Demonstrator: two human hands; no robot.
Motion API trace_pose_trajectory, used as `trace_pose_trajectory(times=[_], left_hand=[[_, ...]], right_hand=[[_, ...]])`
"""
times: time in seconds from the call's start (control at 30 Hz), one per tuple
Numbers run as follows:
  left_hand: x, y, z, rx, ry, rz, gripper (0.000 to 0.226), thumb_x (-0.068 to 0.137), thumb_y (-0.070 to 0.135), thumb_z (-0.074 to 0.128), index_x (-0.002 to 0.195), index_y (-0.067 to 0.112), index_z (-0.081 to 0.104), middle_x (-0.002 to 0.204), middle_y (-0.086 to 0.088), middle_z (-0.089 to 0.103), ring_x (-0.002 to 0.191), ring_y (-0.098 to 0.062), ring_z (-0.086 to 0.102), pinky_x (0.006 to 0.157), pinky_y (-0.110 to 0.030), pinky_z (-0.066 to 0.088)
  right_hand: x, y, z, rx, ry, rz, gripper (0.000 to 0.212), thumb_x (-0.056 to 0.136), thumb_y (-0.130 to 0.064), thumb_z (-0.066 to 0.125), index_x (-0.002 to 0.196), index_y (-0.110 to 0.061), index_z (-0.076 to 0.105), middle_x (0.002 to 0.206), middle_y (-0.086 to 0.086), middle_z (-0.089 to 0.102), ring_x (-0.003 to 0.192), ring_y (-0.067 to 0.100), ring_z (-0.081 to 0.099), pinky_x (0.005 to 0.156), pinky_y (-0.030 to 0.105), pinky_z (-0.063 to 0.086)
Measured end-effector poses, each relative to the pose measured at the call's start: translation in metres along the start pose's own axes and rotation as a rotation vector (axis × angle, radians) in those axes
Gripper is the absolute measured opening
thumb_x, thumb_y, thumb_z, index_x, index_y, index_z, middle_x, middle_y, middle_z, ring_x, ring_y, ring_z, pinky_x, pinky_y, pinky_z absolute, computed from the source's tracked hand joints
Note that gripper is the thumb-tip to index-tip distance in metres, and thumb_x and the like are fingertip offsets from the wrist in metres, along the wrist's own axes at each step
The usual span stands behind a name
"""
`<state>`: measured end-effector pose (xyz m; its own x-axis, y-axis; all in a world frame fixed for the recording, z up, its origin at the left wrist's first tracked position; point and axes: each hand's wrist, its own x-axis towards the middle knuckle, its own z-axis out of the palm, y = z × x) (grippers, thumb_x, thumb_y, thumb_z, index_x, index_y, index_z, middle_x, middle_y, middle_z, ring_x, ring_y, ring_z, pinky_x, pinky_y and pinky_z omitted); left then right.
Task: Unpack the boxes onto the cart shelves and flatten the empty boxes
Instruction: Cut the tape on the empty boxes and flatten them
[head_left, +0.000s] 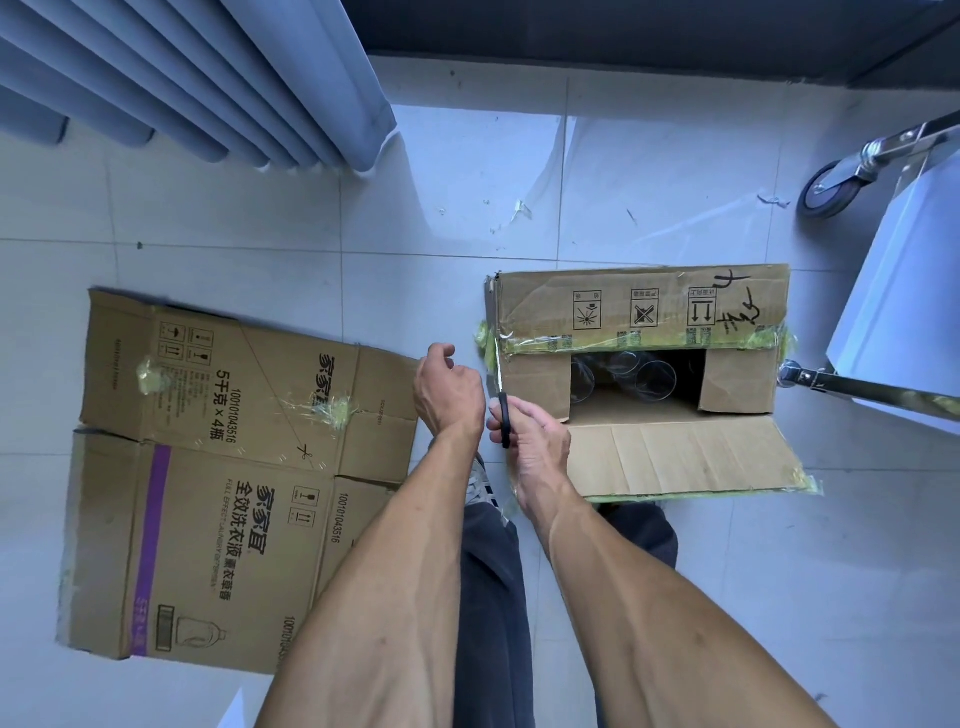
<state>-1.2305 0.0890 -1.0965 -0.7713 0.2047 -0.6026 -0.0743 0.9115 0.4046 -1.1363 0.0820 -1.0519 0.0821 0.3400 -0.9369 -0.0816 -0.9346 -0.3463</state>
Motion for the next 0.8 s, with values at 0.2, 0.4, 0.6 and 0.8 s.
trace_pose_trajectory(times=[0.2, 0.4, 0.6, 0.8], left_hand=[[-0.007, 0.044, 0.002, -0.011, -0.015, -0.023, 0.024, 0.088, 0.009, 0.050, 0.101, 0.016, 0.068, 0.097, -0.007, 0.071, 0.094, -0.030, 0.064, 0.069, -0.025, 0.039], [-0.035, 0.071, 0.021, 0.394, -0.041, 0.457, 0.023, 0.086, 0.011, 0.052, 0.105, 0.018, 0.060, 0.098, -0.004, 0.057, 0.083, -0.022, 0.054, 0.069, -0.033, 0.045], [-0.076, 0.057, 0.013, -0.227, -0.609, -0.397, 0.021, 0.089, 0.025, 0.054, 0.080, 0.012, 0.068, 0.078, -0.008, 0.072, 0.062, -0.019, 0.067, 0.053, -0.022, 0.048], [-0.086, 0.035, 0.002, -0.507, -0.671, -0.542, 0.022, 0.079, 0.001, 0.064, 0.098, 0.000, 0.074, 0.094, -0.017, 0.074, 0.081, -0.026, 0.067, 0.089, -0.041, 0.056]], right_hand=[[-0.010, -0.006, -0.045, 0.233, 0.275, 0.208, 0.018, 0.081, -0.020, 0.075, 0.093, -0.008, 0.067, 0.075, 0.010, 0.069, 0.055, 0.014, 0.058, 0.050, 0.024, 0.038], [-0.006, -0.023, -0.073, -0.511, 0.561, -0.219, 0.016, 0.077, -0.019, 0.076, 0.085, -0.023, 0.063, 0.080, -0.002, 0.071, 0.075, 0.017, 0.064, 0.072, 0.021, 0.047], [-0.001, -0.050, -0.058, -0.596, 0.392, -0.346, 0.007, 0.080, -0.010, 0.076, 0.080, -0.005, 0.070, 0.076, 0.009, 0.072, 0.075, 0.023, 0.067, 0.073, 0.029, 0.053], [-0.008, -0.066, -0.047, -0.763, 0.147, -0.366, 0.014, 0.089, -0.010, 0.064, 0.087, -0.007, 0.078, 0.077, 0.004, 0.072, 0.075, 0.018, 0.061, 0.059, 0.015, 0.040]])
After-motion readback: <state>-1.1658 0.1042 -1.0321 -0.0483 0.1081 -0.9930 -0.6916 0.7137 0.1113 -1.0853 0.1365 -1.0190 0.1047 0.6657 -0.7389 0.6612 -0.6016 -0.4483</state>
